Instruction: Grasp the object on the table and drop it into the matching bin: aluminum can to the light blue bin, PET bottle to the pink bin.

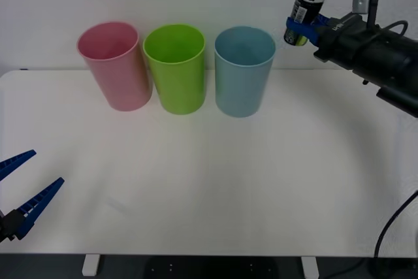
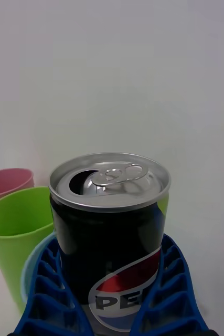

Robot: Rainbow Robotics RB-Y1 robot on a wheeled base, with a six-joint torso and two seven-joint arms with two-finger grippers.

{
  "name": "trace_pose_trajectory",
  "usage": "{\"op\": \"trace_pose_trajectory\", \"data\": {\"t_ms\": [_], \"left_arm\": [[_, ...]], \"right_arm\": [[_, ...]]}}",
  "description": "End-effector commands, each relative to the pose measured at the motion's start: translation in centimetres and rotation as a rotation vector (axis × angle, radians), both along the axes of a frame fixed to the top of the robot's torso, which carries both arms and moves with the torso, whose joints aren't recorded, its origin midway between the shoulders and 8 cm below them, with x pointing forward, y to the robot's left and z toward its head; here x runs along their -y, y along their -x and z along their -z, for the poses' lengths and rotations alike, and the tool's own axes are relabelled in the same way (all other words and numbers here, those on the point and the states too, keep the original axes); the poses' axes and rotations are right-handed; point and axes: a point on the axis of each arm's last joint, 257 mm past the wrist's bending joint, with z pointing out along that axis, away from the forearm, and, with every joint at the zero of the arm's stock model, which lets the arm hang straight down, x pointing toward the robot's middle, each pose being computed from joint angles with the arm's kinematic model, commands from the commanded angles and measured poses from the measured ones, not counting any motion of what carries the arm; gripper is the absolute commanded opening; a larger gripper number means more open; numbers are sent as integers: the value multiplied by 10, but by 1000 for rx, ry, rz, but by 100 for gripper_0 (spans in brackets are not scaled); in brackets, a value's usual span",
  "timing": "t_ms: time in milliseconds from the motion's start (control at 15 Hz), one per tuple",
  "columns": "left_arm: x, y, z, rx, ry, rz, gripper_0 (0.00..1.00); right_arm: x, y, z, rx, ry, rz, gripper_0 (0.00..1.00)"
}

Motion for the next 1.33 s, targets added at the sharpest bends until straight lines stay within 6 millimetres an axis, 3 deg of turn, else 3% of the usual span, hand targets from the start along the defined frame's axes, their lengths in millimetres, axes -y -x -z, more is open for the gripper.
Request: {"op": "trace_pose_trajectory", "data": {"t_ms": [67, 400, 667, 867, 1067, 1133, 1200, 1267, 1333], "left_arm": [[0, 0, 0, 0, 0, 0, 100], [0, 0, 0, 0, 0, 0, 100], [0, 0, 0, 0, 0, 0, 100], [0, 0, 0, 0, 0, 0, 100], [0, 0, 0, 0, 0, 0, 100], [0, 0, 0, 0, 0, 0, 100], [0, 0, 0, 0, 0, 0, 100], [0, 0, 0, 0, 0, 0, 100], [0, 0, 0, 0, 0, 0, 100]], "right_arm": [[-18, -22, 0, -24, 0, 7, 0], [-51, -50, 6, -58, 17, 32, 0], [-78, -61, 6, -59, -2, 51, 0], [-82, -61, 8, -58, 2, 52, 1], [-82, -61, 7, -50, 7, 54, 9], [-81, -61, 8, -49, 9, 55, 23], [-81, -61, 6, -43, 10, 56, 81], [-81, -61, 5, -39, 11, 56, 100], [-81, -61, 6, -37, 12, 55, 100]]}}
